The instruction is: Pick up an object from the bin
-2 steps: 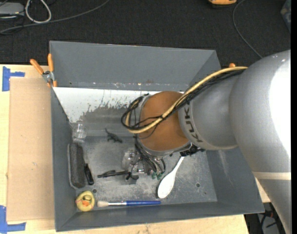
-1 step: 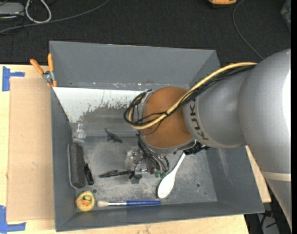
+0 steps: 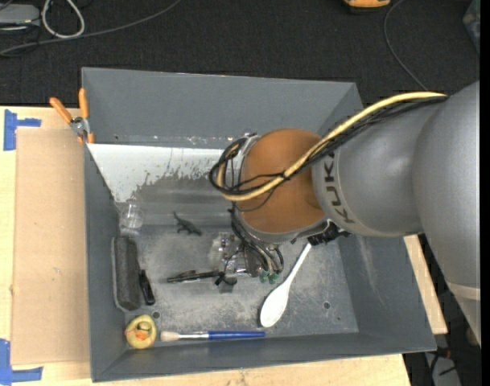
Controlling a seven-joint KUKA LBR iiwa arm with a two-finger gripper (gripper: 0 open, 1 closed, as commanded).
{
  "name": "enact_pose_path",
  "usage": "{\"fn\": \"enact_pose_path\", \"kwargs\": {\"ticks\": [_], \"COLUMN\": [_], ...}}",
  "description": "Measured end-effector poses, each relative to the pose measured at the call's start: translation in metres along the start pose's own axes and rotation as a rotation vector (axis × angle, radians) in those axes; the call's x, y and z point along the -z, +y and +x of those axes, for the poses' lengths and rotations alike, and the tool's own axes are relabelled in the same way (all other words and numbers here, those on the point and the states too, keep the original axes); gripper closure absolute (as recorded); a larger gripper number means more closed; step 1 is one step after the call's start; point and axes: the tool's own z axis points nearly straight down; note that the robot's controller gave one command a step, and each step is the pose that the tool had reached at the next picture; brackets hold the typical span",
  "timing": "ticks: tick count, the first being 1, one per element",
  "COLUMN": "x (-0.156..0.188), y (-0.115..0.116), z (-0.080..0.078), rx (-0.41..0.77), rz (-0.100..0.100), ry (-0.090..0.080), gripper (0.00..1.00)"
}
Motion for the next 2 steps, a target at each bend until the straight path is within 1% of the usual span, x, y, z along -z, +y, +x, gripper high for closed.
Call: {"fn": "enact_pose_path", "kwargs": {"ticks": [1,2], "x": [0.003,0.031], "y": [0.0,-0.001], "z": [0.001,0.003], "rx": [-0.001,-0.003], "rz": [0.0,0.001], "ry": [0.002,0.009], "gripper": [1.0,1.0]}}
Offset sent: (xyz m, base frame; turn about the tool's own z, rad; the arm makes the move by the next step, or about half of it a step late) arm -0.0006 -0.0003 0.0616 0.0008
